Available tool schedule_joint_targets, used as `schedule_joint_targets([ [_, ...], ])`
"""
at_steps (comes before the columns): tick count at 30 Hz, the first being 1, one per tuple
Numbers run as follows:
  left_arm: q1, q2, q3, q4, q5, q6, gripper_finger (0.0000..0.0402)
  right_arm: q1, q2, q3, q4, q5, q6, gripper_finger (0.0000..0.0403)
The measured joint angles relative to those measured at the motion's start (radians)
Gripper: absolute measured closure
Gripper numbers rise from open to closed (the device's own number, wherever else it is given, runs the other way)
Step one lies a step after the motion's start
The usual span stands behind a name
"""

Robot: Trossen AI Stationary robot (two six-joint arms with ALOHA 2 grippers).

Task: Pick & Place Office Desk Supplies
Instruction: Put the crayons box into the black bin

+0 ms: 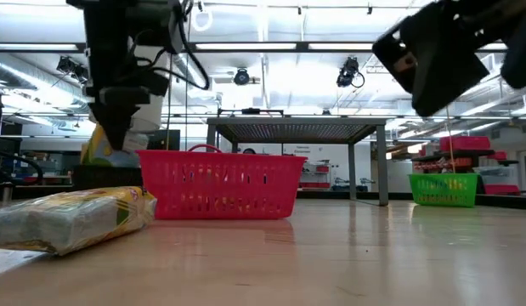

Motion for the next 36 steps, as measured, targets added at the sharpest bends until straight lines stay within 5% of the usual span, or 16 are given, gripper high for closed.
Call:
schedule_joint_targets([
  [8, 0.039, -0.001, -0.053, -0.002, -0.020, -0.041, 0.0297, 0.000, -0.019, 0.000, -0.002, 0.002, 0.001, 0.0204],
  [14, 0.033, 0.000, -0.034, -0.005, -0.076, -0.049, 0.0144, 0.000, -0.019, 0.000, 0.001, -0.001, 0.002, 0.0204],
  [18, 0.033, -0.012, -0.032, -0.008, -0.076, -0.052, 0.0089, 0.000, -0.019, 0.000, 0.002, -0.001, 0.006, 0.0204],
  [28, -0.004, -0.129, -0.007, -0.077, -0.133, -0.128, 0.0094, 0.000, -0.018, 0.000, 0.003, -0.001, 0.003, 0.0204],
  [36, -0.164, -0.214, 0.160, -0.060, -0.237, -0.120, 0.0098, -0.004, -0.018, 0.000, 0.003, -0.001, 0.000, 0.0204],
])
